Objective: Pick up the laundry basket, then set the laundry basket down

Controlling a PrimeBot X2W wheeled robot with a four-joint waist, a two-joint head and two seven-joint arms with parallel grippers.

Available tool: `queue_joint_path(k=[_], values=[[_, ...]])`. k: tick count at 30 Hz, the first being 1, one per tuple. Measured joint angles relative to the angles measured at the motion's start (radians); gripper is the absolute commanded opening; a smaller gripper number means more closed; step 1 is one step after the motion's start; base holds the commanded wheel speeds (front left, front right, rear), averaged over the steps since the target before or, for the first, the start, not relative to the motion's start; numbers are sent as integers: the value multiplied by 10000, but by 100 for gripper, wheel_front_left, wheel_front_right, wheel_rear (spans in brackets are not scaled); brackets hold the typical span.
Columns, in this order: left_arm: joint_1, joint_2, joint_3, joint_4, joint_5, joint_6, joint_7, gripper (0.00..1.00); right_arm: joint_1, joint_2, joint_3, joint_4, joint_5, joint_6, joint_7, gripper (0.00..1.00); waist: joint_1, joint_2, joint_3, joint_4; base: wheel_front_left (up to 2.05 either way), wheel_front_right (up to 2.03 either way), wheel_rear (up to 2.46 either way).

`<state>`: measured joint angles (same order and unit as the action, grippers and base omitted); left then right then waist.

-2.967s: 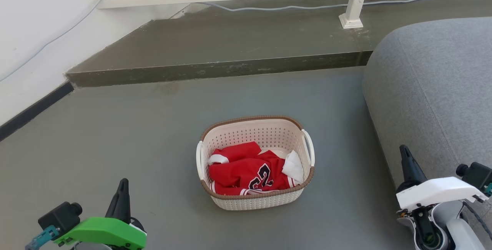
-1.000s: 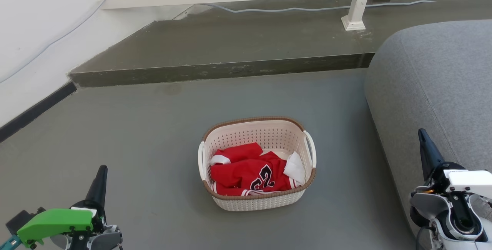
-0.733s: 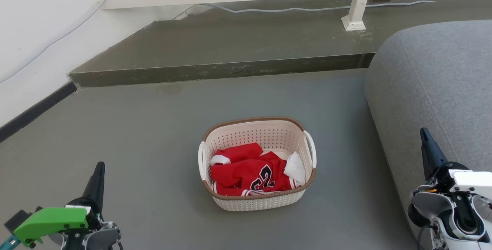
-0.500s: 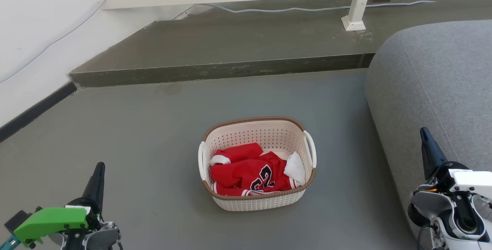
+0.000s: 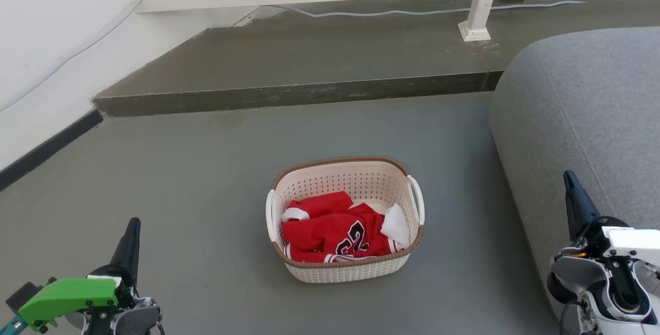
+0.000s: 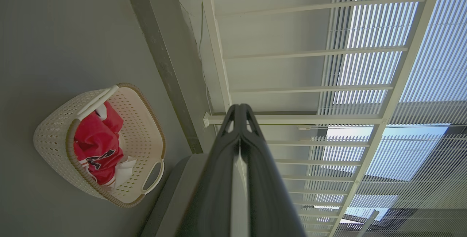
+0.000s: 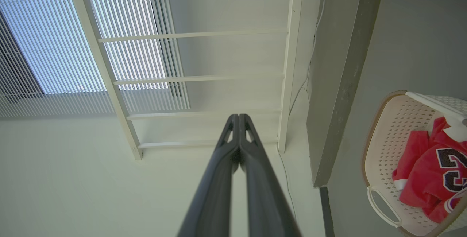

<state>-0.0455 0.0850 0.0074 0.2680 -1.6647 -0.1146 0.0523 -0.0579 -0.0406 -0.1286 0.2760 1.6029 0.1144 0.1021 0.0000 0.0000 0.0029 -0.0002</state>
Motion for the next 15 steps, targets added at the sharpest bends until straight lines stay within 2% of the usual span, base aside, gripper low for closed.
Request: queue_joint_path(k=[15], values=[[-11, -8, 19, 52, 0, -10, 10, 0, -1, 0, -4, 0, 0, 0, 0, 0, 0, 0, -1, 0, 0, 0, 0]])
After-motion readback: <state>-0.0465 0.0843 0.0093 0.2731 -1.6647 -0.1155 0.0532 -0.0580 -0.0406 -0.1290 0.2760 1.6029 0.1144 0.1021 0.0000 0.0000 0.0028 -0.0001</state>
